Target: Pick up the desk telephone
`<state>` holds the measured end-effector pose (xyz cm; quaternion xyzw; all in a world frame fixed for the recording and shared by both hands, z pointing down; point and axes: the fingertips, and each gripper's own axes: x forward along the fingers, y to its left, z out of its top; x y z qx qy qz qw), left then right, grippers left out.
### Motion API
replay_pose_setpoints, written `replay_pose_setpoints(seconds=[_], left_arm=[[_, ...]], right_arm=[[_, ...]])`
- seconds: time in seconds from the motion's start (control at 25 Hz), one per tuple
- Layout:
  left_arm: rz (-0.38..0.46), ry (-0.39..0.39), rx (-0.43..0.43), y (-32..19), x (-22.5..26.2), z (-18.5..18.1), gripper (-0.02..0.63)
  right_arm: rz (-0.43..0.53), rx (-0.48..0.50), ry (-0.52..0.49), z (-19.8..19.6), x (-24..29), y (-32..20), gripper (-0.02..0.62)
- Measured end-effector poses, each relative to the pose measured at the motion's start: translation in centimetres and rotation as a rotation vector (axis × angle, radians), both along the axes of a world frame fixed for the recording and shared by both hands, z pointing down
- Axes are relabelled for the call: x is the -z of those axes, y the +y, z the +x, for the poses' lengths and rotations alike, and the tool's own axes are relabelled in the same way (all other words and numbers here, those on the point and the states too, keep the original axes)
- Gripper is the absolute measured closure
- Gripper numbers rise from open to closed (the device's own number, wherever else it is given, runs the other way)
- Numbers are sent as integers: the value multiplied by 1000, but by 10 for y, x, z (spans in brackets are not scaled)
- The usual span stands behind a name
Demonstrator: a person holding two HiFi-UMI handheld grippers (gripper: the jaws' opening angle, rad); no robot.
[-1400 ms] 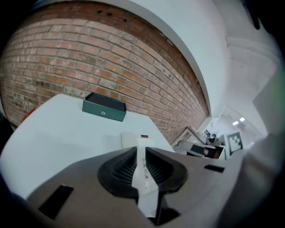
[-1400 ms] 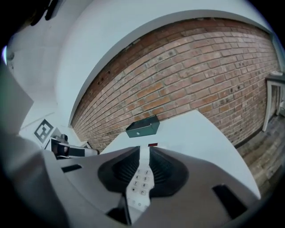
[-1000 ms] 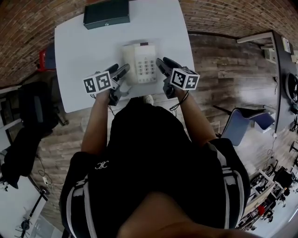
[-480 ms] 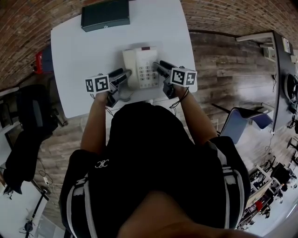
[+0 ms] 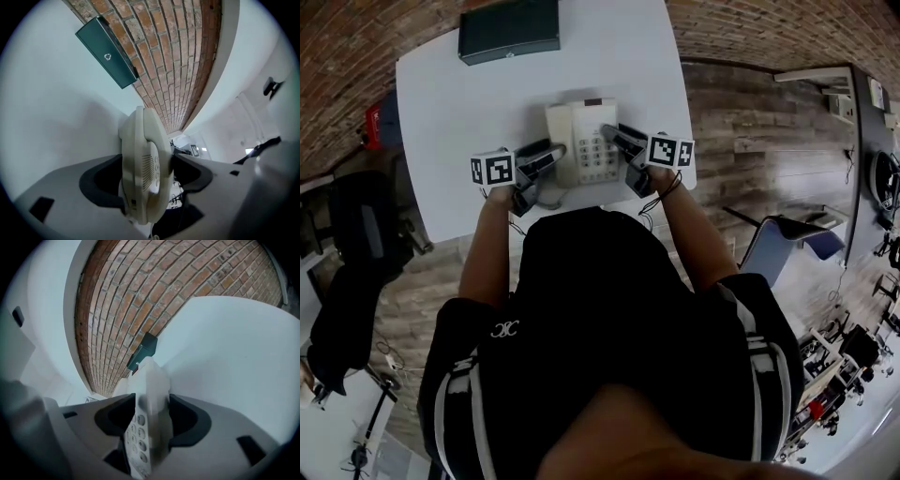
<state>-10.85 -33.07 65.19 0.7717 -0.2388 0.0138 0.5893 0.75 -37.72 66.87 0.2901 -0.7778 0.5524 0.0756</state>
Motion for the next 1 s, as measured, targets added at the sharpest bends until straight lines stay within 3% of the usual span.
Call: replay_pose_setpoints(seconds=[0.16, 0.6, 0.88, 1.0], left_arm=[[-2, 38, -4, -2, 2, 3, 278], [-77, 24, -5, -4, -3, 3, 278], [-91, 53, 1, 2, 4, 5, 290], [-82, 78, 35, 1, 15, 3, 293]], right_arm=[[-19, 32, -2, -2, -4, 0, 400], [-67, 35, -8, -4, -6, 0, 390], [-33, 34, 8, -2, 8, -3, 390], [-22, -8, -12, -1, 21, -6, 392]])
